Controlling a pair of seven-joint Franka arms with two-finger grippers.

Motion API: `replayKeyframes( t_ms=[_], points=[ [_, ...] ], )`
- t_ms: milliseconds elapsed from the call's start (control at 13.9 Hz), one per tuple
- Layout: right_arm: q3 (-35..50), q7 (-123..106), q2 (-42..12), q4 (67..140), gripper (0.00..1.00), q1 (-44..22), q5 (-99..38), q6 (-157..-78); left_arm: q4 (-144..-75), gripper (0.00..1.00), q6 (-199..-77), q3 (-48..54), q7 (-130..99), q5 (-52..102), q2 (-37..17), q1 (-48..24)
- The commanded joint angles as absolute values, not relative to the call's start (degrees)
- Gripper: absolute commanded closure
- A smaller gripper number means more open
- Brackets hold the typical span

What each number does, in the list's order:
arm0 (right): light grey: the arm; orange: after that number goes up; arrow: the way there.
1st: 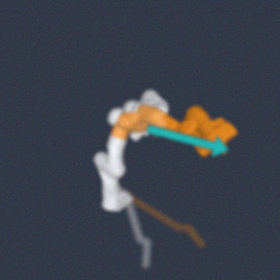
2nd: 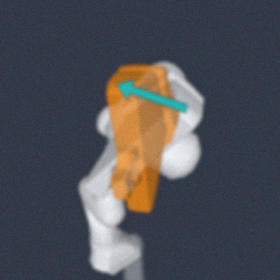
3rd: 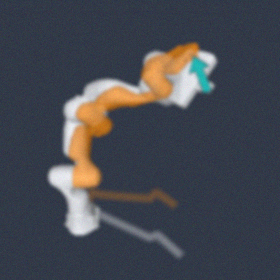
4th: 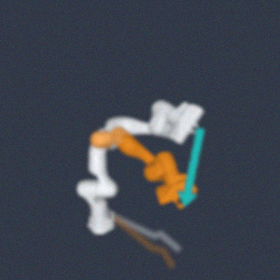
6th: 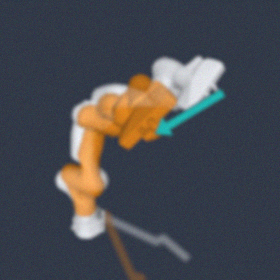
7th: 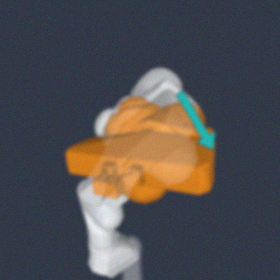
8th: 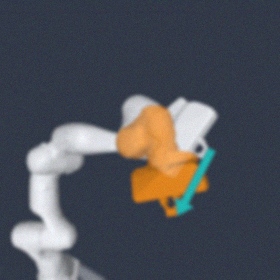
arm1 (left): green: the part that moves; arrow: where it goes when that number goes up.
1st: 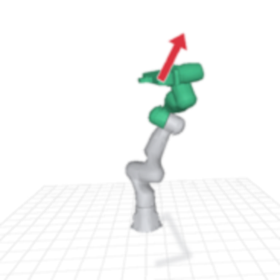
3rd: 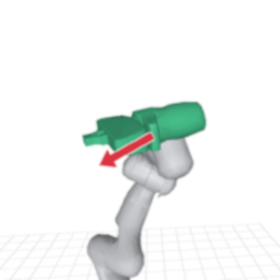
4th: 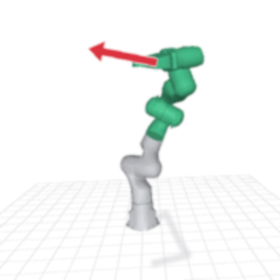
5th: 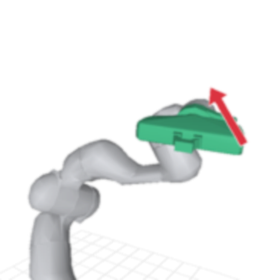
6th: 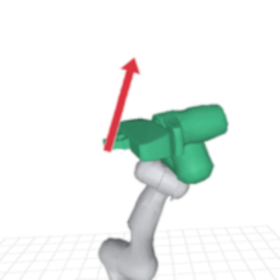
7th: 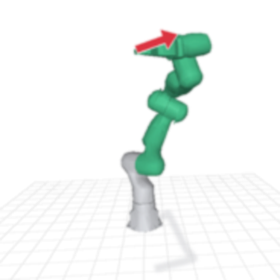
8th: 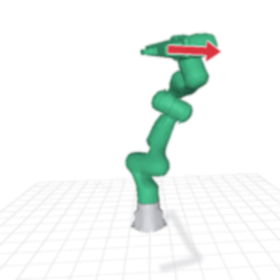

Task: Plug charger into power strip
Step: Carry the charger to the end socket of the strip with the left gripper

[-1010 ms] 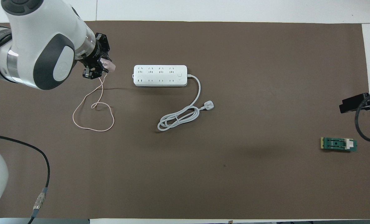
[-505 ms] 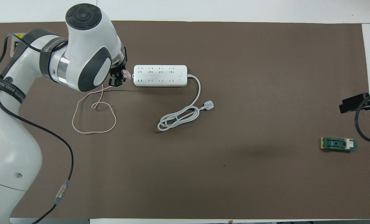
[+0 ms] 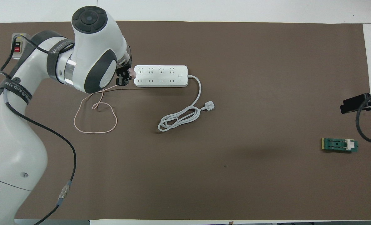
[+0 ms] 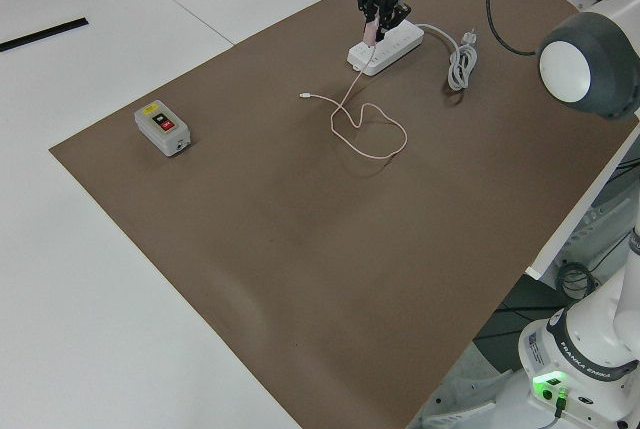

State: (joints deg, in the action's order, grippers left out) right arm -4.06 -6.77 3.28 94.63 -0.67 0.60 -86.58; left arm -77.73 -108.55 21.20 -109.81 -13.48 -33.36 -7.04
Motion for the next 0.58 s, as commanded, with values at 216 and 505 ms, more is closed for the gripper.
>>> replayKeyframes(
  t_ms=[216, 505],
  points=[
    [-3.43, -6.33, 4.13, 95.36, 0.0, 0.09, 0.97, -86.13, -82.61, 1.0, -114.6, 20.39, -111.36, -13.97, -33.49, -7.82],
    [-3.43, -6.33, 4.13, 95.36, 0.0, 0.09, 0.97, -86.22, -83.58, 1.0, -115.84, 20.39, -111.36, -13.97, -33.4, -7.73]
  ],
)
